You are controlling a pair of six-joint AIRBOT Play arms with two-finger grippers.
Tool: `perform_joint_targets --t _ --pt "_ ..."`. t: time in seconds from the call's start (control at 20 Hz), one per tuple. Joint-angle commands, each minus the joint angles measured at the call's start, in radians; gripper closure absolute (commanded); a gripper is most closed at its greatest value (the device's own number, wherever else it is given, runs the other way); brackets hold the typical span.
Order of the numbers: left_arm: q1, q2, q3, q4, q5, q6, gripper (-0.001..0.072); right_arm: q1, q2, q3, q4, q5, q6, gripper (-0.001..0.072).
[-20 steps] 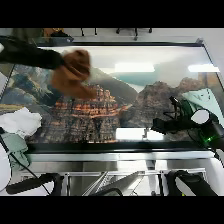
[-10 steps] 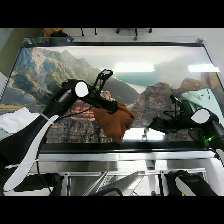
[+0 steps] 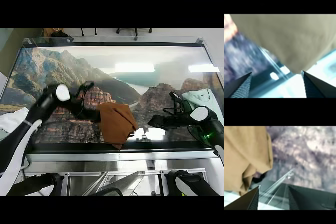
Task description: Fold the shirts.
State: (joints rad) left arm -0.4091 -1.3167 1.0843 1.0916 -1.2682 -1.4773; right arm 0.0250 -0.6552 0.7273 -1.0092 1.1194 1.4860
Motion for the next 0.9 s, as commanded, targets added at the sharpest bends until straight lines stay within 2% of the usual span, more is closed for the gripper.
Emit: perform_joint_targets --t 0.0,0.15,0.4,0.45,0.55,0.6,0.8,0.85 --pt "-0.025 0.111 -0.333 -0.261 0.214 0.06 0.0 0.001 -0.094 0.001 0.017 -0.031 -0.029 0.0325" --pt "-0.133 0.126 -0.475 -0.366 0.425 0.072 0.0001 0.001 -0.157 0.001 0.099 -0.036 -0.119 0.0325" --pt "-0.27 0.126 -0.504 -0.439 0.723 0.074 0.0002 0.002 -0.256 0.001 0.289 -0.039 -0.306 0.0324" --pt "-0.276 0.126 -0.504 -0.439 0.744 0.074 0.0099 0.002 -0.274 0.001 0.331 -0.039 -0.346 0.0325" --pt "-0.262 0.126 -0.504 -0.436 0.747 0.075 0.0511 0.002 -0.315 0.001 0.409 -0.039 -0.428 0.0325" --pt "-0.249 0.126 -0.504 -0.436 0.743 0.075 0.0579 0.002 -0.338 0.001 0.431 -0.039 -0.461 0.0324" --pt "-0.184 0.126 -0.503 -0.432 0.676 0.094 0.062 0.002 -0.418 0.001 0.459 -0.039 -0.522 0.0324" --pt "-0.167 0.127 -0.503 -0.434 0.653 0.11 0.0691 0.002 -0.43 0.001 0.47 -0.037 -0.522 0.0325"
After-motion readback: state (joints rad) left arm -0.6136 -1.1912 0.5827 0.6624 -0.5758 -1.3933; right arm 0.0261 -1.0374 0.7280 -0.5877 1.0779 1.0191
